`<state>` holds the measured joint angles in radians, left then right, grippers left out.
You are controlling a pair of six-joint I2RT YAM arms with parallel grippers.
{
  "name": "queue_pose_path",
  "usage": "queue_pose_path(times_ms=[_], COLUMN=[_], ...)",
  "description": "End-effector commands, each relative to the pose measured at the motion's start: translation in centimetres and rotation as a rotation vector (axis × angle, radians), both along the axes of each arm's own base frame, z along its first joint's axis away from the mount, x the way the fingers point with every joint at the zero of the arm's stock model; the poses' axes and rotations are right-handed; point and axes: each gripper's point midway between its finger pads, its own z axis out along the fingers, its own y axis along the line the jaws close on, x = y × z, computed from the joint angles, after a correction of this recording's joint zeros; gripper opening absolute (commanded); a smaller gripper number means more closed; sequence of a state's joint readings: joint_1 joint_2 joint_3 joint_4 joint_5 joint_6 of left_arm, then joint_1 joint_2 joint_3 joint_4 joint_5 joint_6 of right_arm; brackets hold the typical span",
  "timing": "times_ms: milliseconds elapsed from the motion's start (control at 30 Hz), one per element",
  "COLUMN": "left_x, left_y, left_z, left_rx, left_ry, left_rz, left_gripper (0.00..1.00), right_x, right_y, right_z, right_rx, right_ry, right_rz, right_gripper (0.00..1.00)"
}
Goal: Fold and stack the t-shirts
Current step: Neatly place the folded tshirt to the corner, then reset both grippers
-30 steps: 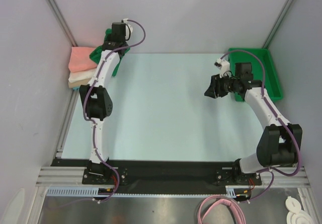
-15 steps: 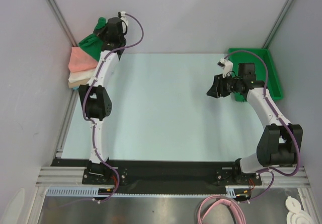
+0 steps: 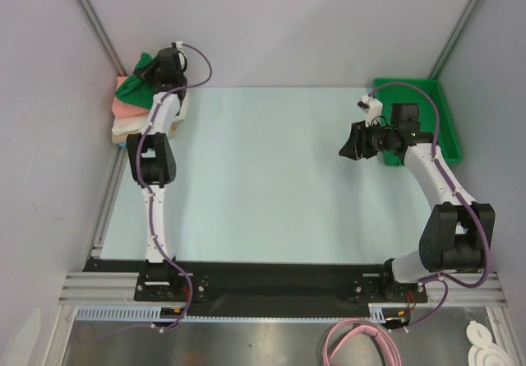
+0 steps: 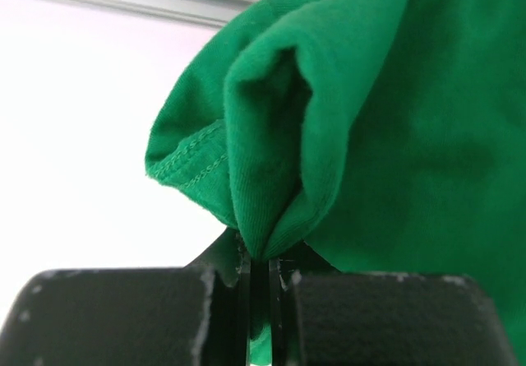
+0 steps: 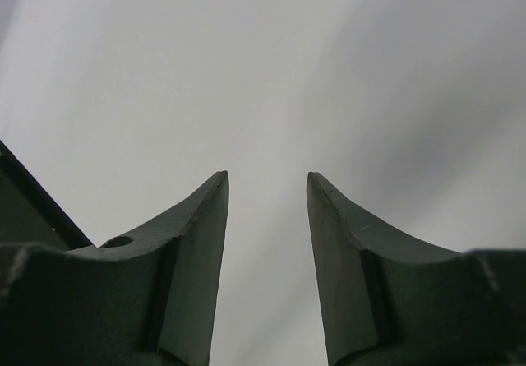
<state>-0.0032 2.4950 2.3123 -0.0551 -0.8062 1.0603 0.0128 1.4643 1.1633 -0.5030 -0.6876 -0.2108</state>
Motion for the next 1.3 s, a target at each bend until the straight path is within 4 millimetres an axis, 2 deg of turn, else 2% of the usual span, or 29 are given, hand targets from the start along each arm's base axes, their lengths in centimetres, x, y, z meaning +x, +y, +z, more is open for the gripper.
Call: queue_pose_path(times_ms=[0, 67, 100, 300, 367, 533, 667, 733, 767, 833, 867, 900, 933, 967, 1000, 1033, 1067, 1100, 1133, 1167, 1200, 1233, 1267], left_x=[1.2, 1.8, 2.0, 2.0, 2.0, 2.1, 2.5, 2.2, 2.1, 1.3, 0.9, 0.2, -0.2, -0.4, -0.7, -2.1, -2.4, -3.7, -4.6, -5.3, -7.1, -8.0, -8.7], left_y=[1.7, 2.1, 2.4, 4.5, 4.8, 5.3, 5.1, 5.4, 5.3, 5.3, 5.2, 4.4, 3.8, 2.8, 1.1, 0.4, -1.8, -4.3, -5.7, -7.1, -9.2, -10.2, -11.3], left_z=[3.9, 3.1, 3.0, 0.9, 0.1, 0.2, 0.6, 0.8, 1.1, 1.8, 2.1, 4.8, 5.1, 2.9, 3.3, 3.7, 4.3, 8.0, 6.7, 7.7, 11.2, 11.1, 11.9], left_rx=[0.062, 0.089, 0.103, 0.095, 0.092, 0.086, 0.081, 0.085, 0.087, 0.091, 0.091, 0.079, 0.063, 0.028, 0.012, 0.003, -0.015, -0.033, -0.050, -0.100, -0.147, -0.197, -0.319], left_ry=[-0.129, -0.122, -0.118, -0.113, -0.102, -0.145, -0.168, -0.176, -0.192, -0.245, -0.263, -0.346, -0.361, -0.349, -0.366, -0.366, -0.389, -0.473, -0.448, -0.498, -0.553, -0.546, -0.607], left_rz=[-0.001, 0.003, 0.005, 0.030, 0.028, 0.024, 0.013, 0.029, 0.037, 0.069, 0.073, 0.064, 0.054, 0.024, -0.009, -0.026, -0.063, -0.108, -0.138, -0.177, -0.225, -0.251, -0.274], left_gripper=[0.00, 0.00, 0.00, 0.02, 0.05, 0.07, 0.12, 0.34, 0.63, 0.90, 1.00, 1.00, 1.00, 1.00, 1.00, 1.00, 1.00, 1.00, 1.00, 1.00, 1.00, 1.00, 1.00], right_x=[0.4, 0.5, 0.7, 0.8, 0.8, 0.9, 0.9, 0.9, 0.9, 0.9, 0.8, 0.9, 0.9, 0.8, 0.8, 0.8, 0.8, 0.8, 0.8, 0.9, 0.8, 1.0, 1.0], right_y=[0.0, -0.1, -1.0, -1.0, -1.0, -1.1, -1.2, -1.2, -1.2, -1.2, -1.2, -1.2, -1.2, -1.2, -1.2, -1.2, -1.3, -1.4, -1.6, -1.9, -2.0, -2.4, -2.7], right_z=[0.3, 0.0, -0.1, -0.6, -0.7, -0.8, -0.8, -0.7, -0.8, -0.7, -0.6, -0.6, -0.5, -0.4, -0.4, -0.3, -0.1, 0.5, 0.8, 1.2, 2.0, 2.4, 2.9], right_rx=[0.006, 0.005, 0.006, 0.012, 0.012, 0.007, 0.006, 0.008, 0.008, 0.011, 0.012, 0.011, 0.011, 0.012, 0.012, 0.010, 0.007, 0.006, 0.006, 0.010, 0.016, 0.007, 0.005], right_ry=[-0.027, -0.021, -0.017, 0.000, 0.003, 0.006, 0.003, 0.001, 0.001, -0.002, -0.004, -0.006, -0.008, -0.012, -0.016, -0.020, -0.031, -0.058, -0.076, -0.095, -0.147, -0.175, -0.203], right_rz=[0.006, 0.005, -0.020, -0.020, -0.019, -0.025, -0.029, -0.028, -0.025, -0.024, -0.023, -0.022, -0.022, -0.020, -0.018, -0.020, -0.022, -0.029, -0.036, -0.050, -0.065, -0.088, -0.105], right_gripper=[0.48, 0.48, 0.48, 0.48, 0.48, 0.48, 0.48, 0.48, 0.48, 0.48, 0.48, 0.48, 0.49, 0.49, 0.49, 0.49, 0.49, 0.49, 0.49, 0.50, 0.52, 0.54, 0.56])
